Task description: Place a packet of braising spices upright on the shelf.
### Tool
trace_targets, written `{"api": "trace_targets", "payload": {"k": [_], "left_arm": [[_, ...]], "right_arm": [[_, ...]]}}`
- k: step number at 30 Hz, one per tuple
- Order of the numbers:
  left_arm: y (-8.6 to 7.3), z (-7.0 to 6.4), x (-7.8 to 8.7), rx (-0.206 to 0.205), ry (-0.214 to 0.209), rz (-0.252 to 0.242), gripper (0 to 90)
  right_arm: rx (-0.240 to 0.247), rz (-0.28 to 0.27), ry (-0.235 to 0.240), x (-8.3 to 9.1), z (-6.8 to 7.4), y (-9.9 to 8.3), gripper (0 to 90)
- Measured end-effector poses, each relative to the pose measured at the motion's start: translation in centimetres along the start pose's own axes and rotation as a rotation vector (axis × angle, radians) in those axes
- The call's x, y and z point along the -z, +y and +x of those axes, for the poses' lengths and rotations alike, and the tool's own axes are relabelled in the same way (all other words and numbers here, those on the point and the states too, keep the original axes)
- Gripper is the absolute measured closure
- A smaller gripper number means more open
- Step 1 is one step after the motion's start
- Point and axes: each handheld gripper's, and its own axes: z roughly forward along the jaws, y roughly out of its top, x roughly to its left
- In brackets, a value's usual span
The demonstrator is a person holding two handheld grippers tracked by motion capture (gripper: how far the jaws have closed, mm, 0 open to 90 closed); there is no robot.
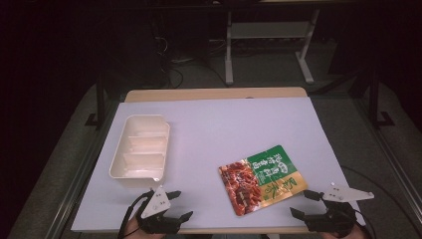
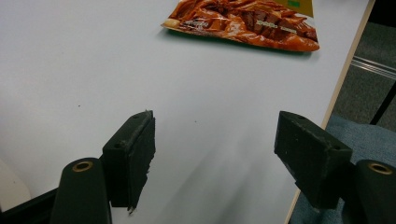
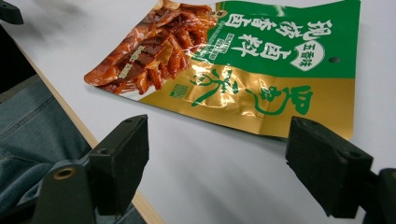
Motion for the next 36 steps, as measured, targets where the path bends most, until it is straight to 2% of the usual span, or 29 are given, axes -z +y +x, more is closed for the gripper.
{"api": "trace_targets", "payload": {"k": [7,11,15,18,19,22,24,26,27,29,31,32,34,36], "left_arm": [[0.2,0.0,-0.2,0.016,-0.004,0.003,30.4],[0.6,-0.2,-0.5,0.002,-0.006,0.005,32.2],[1.8,-0.4,-1.6,-0.010,-0.034,0.004,36.2],[2.6,-0.5,-2.4,-0.029,-0.051,0.015,43.1],[3.0,-0.5,-2.8,-0.016,-0.064,0.014,43.5],[3.6,-0.4,-3.6,-0.013,-0.084,0.007,49.4],[4.6,-0.4,-4.9,-0.025,-0.106,0.029,53.9],[5.1,-0.5,-5.5,-0.031,-0.108,0.042,56.0],[5.4,-0.6,-5.9,-0.036,-0.110,0.047,61.6],[6.5,-0.8,-7.2,-0.070,-0.125,0.079,66.6],[6.8,-1.0,-7.6,-0.074,-0.130,0.086,72.6],[7.5,-1.1,-8.5,-0.091,-0.138,0.108,76.1],[7.8,-1.1,-8.9,-0.093,-0.141,0.120,80.3],[8.6,-1.1,-10.2,-0.102,-0.159,0.146,84.4]], "right_arm": [[-0.012,-0.004,-0.008,0.1,-0.1,0.1,19.0],[-0.013,-0.002,-0.013,0.2,-0.1,0.2,18.8],[-0.021,0.007,-0.024,0.2,-0.4,0.6,18.8],[-0.025,0.013,-0.036,0.1,-0.8,0.9,19.5],[-0.030,0.012,-0.037,0.1,-0.9,1.0,19.6],[-0.039,0.023,-0.044,-0.1,-1.1,1.2,19.8],[-0.029,0.031,-0.057,-0.5,-1.5,1.7,19.8],[-0.031,0.035,-0.056,-0.5,-1.6,1.8,19.7],[-0.036,0.042,-0.058,-0.7,-1.8,2.1,19.7],[-0.031,0.043,-0.063,-0.8,-2.1,2.4,19.7],[-0.037,0.048,-0.070,-0.9,-2.2,2.6,19.7],[-0.030,0.052,-0.079,-1.0,-2.5,2.9,19.6],[-0.024,0.057,-0.085,-1.1,-2.7,3.1,19.6],[-0.023,0.061,-0.093,-1.3,-3.1,3.5,19.7]]}}
